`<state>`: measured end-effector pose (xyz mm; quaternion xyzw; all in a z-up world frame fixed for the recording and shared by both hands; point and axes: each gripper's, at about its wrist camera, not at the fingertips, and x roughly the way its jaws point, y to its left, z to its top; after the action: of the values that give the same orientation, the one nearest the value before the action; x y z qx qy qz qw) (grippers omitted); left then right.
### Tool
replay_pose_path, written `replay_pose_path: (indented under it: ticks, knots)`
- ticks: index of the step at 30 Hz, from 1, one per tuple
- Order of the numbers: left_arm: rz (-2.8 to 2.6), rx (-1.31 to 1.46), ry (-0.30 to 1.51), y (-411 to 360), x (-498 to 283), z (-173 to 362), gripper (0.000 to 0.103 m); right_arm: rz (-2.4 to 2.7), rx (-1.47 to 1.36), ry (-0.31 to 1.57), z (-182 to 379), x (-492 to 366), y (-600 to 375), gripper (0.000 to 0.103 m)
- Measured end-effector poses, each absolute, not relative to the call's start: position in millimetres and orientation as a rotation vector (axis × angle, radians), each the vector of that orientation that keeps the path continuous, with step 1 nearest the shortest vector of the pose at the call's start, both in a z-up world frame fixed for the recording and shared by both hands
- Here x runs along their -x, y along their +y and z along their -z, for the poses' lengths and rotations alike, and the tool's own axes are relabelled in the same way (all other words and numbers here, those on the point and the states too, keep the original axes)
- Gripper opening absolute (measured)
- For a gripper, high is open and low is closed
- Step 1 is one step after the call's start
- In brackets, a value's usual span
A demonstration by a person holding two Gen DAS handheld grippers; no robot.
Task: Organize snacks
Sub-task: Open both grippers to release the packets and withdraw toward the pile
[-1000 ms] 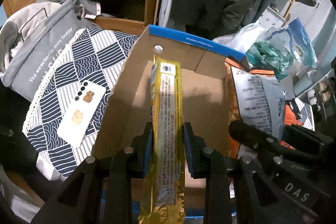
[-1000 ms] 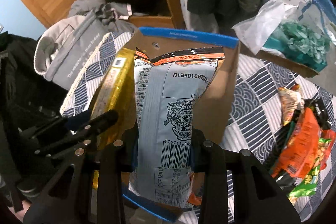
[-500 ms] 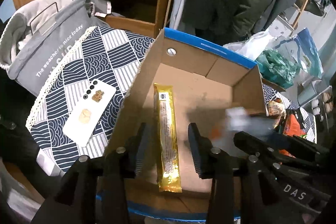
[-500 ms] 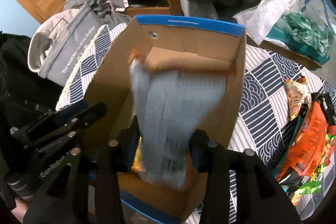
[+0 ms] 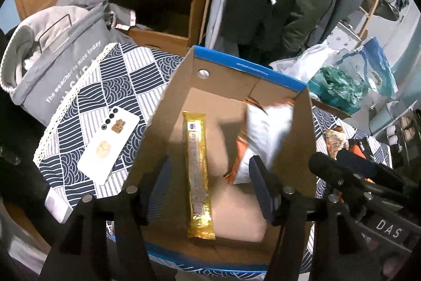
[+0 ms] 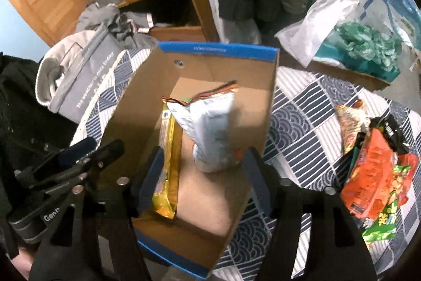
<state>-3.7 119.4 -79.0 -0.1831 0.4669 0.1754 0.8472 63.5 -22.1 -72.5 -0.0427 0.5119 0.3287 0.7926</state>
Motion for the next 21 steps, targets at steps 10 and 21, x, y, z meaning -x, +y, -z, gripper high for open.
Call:
replay_pose_path:
  ticks: [10, 21]
  knots:
    - [-0.348, 0.352, 0.985, 99.0, -3.8, 73.6, 0.063, -0.678, 0.106, 1.054, 59.9, -62.6, -48.9, 0.07]
    - [-0.276, 0.291, 0.974, 56.2, -15.0, 61.5, 0.079, -0.611, 0.108, 1.018, 57.8, -66.1, -94.4, 0.076]
